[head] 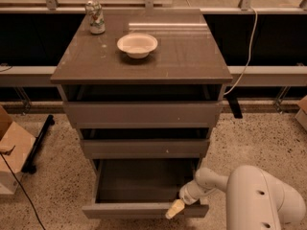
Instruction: Open bottom drawer
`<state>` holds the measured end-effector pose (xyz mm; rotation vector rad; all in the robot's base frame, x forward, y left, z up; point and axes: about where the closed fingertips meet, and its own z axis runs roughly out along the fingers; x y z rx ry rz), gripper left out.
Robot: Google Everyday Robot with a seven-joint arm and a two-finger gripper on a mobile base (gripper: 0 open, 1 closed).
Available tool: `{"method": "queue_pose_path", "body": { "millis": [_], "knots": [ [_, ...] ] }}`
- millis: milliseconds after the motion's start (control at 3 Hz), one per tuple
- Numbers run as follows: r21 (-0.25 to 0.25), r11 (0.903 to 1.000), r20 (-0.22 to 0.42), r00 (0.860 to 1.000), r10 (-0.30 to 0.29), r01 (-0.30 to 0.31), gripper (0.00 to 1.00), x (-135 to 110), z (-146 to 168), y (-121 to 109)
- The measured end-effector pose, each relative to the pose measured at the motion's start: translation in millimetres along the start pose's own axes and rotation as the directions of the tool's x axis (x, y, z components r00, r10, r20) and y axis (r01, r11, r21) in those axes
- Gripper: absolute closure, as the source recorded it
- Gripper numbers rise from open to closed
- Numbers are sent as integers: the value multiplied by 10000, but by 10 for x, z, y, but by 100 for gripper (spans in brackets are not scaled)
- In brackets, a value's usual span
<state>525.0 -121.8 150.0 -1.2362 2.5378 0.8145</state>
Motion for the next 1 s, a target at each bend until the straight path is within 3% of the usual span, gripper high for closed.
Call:
{"method": "queue_pose_path", "body": {
  "millis": [333, 667, 1000],
  "knots": [
    [-452, 9961, 79, 9971, 760, -756, 0, 271, 62, 350],
    [-592, 9916, 186, 9930, 1165, -1152, 0, 338, 55, 452],
    [-592, 9916, 185, 9930, 1164, -1152, 0, 332, 41, 459]
  ]
}}
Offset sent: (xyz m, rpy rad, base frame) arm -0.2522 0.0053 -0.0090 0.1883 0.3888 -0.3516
